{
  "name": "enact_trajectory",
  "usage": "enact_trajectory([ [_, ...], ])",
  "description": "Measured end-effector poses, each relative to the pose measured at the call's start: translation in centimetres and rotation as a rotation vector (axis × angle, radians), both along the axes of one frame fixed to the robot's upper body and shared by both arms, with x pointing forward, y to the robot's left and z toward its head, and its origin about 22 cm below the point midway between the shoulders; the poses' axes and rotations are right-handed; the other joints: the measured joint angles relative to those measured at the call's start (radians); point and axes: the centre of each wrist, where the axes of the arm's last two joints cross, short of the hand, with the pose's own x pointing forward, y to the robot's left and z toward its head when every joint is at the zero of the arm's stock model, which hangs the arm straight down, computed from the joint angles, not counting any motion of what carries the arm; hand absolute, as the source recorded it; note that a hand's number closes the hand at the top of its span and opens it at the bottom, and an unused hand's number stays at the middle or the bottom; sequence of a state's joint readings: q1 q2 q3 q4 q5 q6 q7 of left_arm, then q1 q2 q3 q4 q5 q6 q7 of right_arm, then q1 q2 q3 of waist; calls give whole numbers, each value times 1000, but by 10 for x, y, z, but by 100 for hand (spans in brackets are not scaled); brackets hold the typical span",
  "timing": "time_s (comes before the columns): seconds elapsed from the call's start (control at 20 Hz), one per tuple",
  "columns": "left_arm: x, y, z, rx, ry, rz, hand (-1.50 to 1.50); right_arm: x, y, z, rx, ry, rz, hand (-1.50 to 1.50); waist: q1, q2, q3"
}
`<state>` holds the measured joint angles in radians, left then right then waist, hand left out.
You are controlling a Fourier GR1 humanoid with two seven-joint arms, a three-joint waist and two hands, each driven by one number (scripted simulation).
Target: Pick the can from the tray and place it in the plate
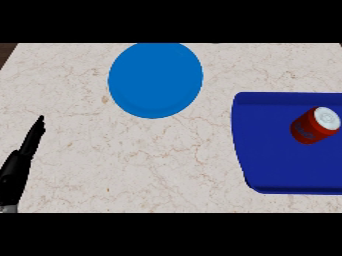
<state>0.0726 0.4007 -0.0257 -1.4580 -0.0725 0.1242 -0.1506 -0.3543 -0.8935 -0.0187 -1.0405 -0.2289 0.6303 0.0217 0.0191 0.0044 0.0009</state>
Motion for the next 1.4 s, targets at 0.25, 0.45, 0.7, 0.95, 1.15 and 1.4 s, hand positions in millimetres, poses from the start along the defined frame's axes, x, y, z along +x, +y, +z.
enact_trajectory([
  [0.25, 3, 1, 5, -2, 1, 4, 0, 17, 0, -11, -24, 30, 45, -150, -1, -1, 0],
  [0.45, -2, -1, 3, -1, 0, 8, 0, 26, 4, -22, -32, 60, 90, -150, -4, -2, 0],
  [0.7, 0, -2, -3, -4, 1, 9, 0, 37, 18, -41, -39, 82, 137, -150, -6, -2, 0],
  [0.95, 1, 5, 4, 1, 1, 15, 0, 40, 23, -53, -54, 106, 153, -150, -9, -3, -1],
  [1.15, 0, 1, 4, 1, 3, 19, 0, 40, 29, -67, -56, 119, 161, -150, -10, -3, -1],
  [1.4, -7, 2, 8, 0, 4, 12, 0, 40, 33, -79, -52, 124, 169, 150, -10, -3, -1],
])
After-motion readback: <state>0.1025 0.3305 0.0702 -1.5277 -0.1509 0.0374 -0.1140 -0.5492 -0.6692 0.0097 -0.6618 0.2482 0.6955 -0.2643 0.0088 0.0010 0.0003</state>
